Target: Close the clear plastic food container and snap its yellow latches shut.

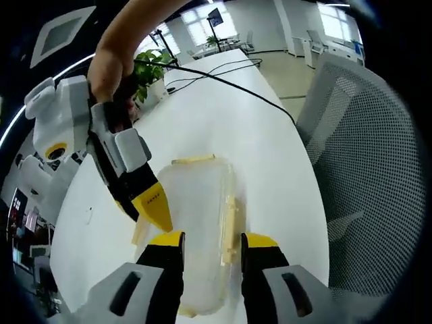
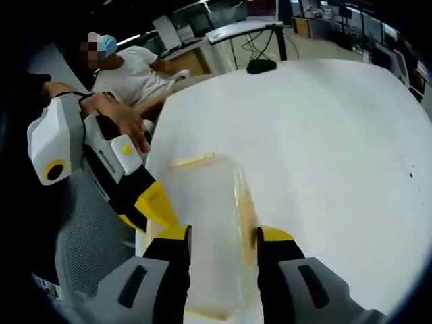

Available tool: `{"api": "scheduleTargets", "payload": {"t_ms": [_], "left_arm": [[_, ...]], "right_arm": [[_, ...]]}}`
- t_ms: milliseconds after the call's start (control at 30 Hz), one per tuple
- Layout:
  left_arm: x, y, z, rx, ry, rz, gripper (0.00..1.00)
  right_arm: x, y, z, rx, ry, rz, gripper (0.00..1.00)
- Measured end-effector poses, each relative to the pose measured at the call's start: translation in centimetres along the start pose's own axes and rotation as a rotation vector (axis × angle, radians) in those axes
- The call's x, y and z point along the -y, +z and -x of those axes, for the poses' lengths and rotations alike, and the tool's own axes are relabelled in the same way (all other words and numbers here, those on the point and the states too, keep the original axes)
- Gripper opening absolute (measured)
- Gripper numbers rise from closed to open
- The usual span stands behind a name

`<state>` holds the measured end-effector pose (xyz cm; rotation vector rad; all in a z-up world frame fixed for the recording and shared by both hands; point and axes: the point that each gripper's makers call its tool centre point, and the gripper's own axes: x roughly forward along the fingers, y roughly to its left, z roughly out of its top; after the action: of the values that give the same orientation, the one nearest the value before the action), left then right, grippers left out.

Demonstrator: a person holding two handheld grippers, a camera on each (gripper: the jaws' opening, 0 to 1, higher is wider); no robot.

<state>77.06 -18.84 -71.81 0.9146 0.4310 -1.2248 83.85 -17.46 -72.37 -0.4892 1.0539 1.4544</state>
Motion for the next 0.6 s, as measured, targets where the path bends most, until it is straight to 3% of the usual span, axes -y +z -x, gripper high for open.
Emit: {"api": "scheduleTargets", "payload": {"t_ms": [233, 600], "left_arm": [[0.08, -0.07, -0.26, -0.003, 0.009, -0.079, 0.29], [0.05, -0.38, -0.40, 0.005, 0.030, -0.091, 0.24]], "right_arm": [[0.05, -0.03, -0.12, -0.029, 0.010, -0.006, 0.36], [-0.17, -0.27, -0.31, -0.069, 0.031, -0.035, 0.32]]}}
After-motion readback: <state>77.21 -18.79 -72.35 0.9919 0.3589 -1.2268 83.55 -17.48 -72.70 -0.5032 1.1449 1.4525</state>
